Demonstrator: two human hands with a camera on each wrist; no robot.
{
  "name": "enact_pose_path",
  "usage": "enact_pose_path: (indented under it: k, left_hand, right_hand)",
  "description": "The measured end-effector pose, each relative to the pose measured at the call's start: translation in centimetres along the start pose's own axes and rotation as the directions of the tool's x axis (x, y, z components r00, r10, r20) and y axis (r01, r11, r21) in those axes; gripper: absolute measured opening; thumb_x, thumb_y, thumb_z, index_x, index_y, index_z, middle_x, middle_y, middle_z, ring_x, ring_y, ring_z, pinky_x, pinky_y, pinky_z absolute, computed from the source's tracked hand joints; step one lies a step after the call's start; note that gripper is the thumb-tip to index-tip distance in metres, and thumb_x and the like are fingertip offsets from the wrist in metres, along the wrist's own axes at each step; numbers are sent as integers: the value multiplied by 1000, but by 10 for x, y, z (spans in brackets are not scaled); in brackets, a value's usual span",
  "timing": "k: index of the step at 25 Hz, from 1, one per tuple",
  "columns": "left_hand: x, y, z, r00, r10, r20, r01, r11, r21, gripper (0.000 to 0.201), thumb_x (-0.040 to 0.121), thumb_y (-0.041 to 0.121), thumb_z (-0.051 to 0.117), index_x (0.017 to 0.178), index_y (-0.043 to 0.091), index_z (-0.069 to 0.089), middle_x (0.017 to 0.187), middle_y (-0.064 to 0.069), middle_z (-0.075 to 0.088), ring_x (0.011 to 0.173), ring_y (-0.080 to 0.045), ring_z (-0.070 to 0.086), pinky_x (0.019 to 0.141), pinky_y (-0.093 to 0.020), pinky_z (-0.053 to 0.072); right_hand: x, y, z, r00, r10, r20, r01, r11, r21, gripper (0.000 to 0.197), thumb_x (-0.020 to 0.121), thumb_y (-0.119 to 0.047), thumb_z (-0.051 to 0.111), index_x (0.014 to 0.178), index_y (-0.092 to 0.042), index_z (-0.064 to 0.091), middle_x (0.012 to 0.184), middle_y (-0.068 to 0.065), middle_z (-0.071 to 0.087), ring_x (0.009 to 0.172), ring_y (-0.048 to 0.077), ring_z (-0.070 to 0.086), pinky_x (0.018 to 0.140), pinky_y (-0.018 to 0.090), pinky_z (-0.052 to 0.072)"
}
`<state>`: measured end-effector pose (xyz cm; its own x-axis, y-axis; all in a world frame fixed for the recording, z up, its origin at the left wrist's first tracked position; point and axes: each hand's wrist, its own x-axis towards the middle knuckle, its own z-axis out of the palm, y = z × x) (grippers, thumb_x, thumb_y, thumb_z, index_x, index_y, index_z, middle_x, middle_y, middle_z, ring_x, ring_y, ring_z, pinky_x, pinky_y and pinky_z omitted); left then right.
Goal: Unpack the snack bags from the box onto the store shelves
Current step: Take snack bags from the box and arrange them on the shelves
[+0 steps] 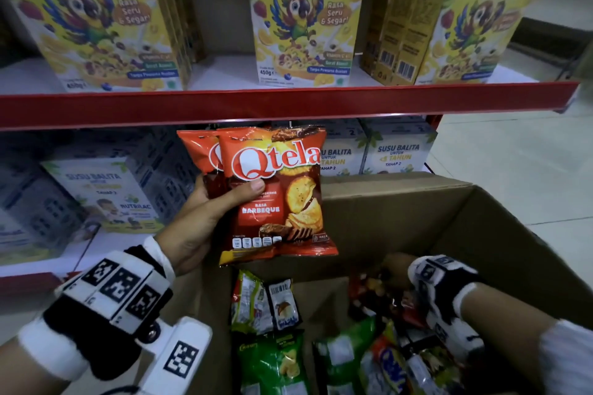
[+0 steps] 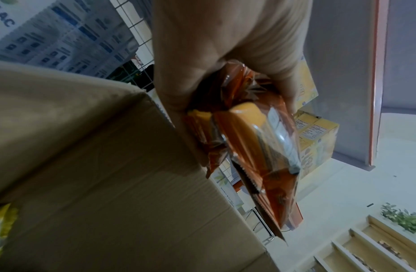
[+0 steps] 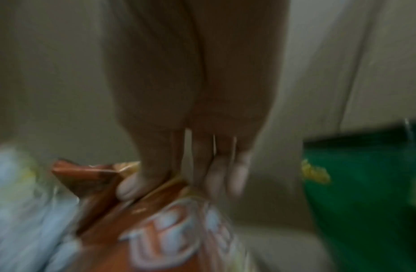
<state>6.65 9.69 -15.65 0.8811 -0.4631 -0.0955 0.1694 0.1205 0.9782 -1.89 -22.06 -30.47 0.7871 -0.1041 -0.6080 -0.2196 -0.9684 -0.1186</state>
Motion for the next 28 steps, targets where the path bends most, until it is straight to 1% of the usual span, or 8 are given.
enact_pose_path:
  k: [3, 6, 12, 14, 18, 21, 23, 28]
  left_hand:
    - [-4, 3, -3, 999, 35, -38, -36, 999, -4, 78, 64, 23, 79, 134, 21, 44, 119, -4, 68, 100, -23, 69, 76, -35, 58]
    - [-8, 7, -2, 992, 66, -110, -69, 997, -27, 75, 65, 22, 74, 133, 22, 44, 119, -3, 67, 100, -24, 69, 80, -40, 58]
    - [-8, 6, 4, 984, 41, -175, -40, 999, 10, 99, 52, 30, 91, 135, 24, 36, 123, -2, 63, 102, -24, 67, 91, -48, 52]
    - [-9, 6, 8, 981, 38, -192, -28, 998, 53, 104, 46, 37, 88, 135, 26, 33, 123, 0, 61, 102, -23, 66, 91, -46, 52]
    - [-13, 4, 16, 978, 40, -203, -31, 998, 46, 108, 48, 36, 92, 135, 28, 29, 123, 0, 60, 103, -23, 65, 91, -48, 53]
    - [-14, 6, 21, 984, 39, -172, -43, 999, -17, 104, 50, 37, 90, 136, 27, 32, 123, -1, 63, 103, -24, 67, 92, -48, 52]
    - [-14, 6, 26, 992, 45, -118, -54, 995, -78, 89, 55, 36, 88, 132, 25, 44, 120, -3, 67, 103, -25, 68, 91, -47, 53]
    - [-10, 3, 18, 997, 29, -69, -38, 990, -132, 84, 49, 43, 87, 125, 28, 54, 111, -4, 72, 98, -24, 70, 87, -47, 55]
  right_hand:
    - [-32, 1, -43, 977, -201, -66, 206, 837, 508, 15, 93, -19, 59, 102, -13, 68, 94, 3, 66, 87, 13, 57, 78, 21, 43]
    - [-81, -6, -77, 941, -220, -256, 316, 307, 898, 18, 86, -13, 57, 79, -14, 74, 76, 1, 71, 69, 11, 66, 65, 22, 53]
    - [-130, -36, -110, 887, 37, -460, 449, -295, 843, 47, 49, -38, 83, 80, -4, 76, 83, 13, 74, 68, 21, 73, 57, 34, 59]
    - [-140, -55, -116, 856, -121, -502, 407, -440, 800, 55, 70, -46, 71, 105, -4, 72, 106, 17, 71, 92, 27, 71, 75, 42, 59]
    - [-157, -82, -134, 717, -7, -697, 682, -199, 704, 63, 75, -18, 71, 134, -11, 50, 117, 10, 68, 101, 22, 68, 80, 34, 57]
    - [-171, -103, -132, 435, 73, -897, 782, 463, 417, 74, 69, -40, 75, 135, -37, 42, 126, -10, 59, 109, 6, 60, 89, 22, 50]
    - [-171, -118, -119, 440, -59, -896, 637, 724, 265, 73, 74, -67, 59, 139, -51, 30, 143, -19, 38, 124, 6, 40, 100, 28, 37]
    - [-157, -121, -111, 464, -72, -883, 734, 590, 337, 63, 83, -57, 46, 143, -39, 34, 139, -15, 48, 122, 5, 45, 103, 41, 39]
